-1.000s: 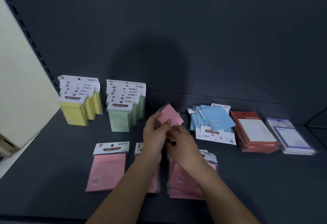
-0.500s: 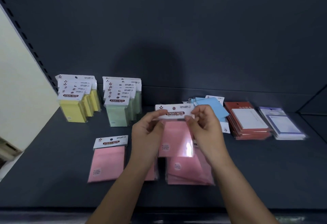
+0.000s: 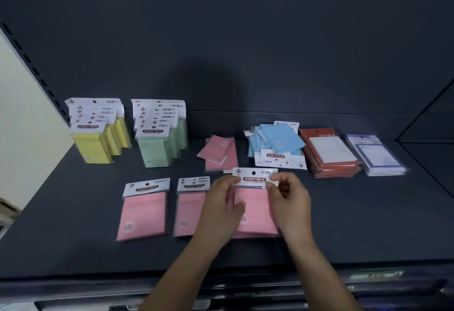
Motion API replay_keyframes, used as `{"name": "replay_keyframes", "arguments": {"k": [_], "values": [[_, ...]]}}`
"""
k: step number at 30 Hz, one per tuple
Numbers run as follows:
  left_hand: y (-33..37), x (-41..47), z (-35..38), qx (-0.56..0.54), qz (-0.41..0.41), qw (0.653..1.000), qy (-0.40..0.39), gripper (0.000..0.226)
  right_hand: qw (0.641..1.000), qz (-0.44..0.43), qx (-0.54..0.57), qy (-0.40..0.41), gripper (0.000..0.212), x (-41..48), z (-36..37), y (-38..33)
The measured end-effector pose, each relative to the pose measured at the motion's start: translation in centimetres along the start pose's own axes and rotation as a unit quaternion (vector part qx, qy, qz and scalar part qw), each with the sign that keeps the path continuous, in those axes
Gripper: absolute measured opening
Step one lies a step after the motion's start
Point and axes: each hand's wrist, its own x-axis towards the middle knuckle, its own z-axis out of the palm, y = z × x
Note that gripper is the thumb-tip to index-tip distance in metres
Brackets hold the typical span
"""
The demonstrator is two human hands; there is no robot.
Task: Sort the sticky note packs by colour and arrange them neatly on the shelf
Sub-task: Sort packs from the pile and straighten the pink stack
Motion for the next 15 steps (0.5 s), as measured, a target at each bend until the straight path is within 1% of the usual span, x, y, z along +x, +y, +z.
{"name": "replay_keyframes", "arguments": {"k": [3,5,7,9,11,13,15], "values": [[0.3,-0.3,-0.2,-0.055,0.009,0.998,-0.002,0.054,0.999,-0.010,0.036,0.005,0.026,0.0,0.4,-0.9],[0.4,-0.5,-0.7,-0.091,0.016,0.995,0.030,0.057,0.998,-0.012,0.065,-0.004,0.029,-0.1,1.1,-1.6],[0.6,-0.7,-1.9,-0.114,0.012,0.991,0.072,0.053,0.995,0.005,0.099,-0.022,0.031,-0.3,2.1,-2.3],[0.7,-0.9,-3.6,-0.131,0.014,0.985,0.111,0.049,0.990,0.020,0.126,-0.052,0.029,-0.7,3.6,-3.0],[0.8,-1.1,-5.7,-0.140,0.010,0.979,0.148,0.044,0.987,0.013,0.133,-0.091,0.025,-1.2,5.6,-3.8],[0.2,-1.6,-8.1,-0.126,-0.013,0.975,0.183,0.039,0.982,0.008,0.128,-0.136,0.023,-2.0,8.0,-4.7],[-0.8,-2.0,-10.0,-0.101,-0.042,0.970,0.216,0.039,0.977,0.008,0.110,-0.180,0.024,-2.5,10.0,-5.1]]}}
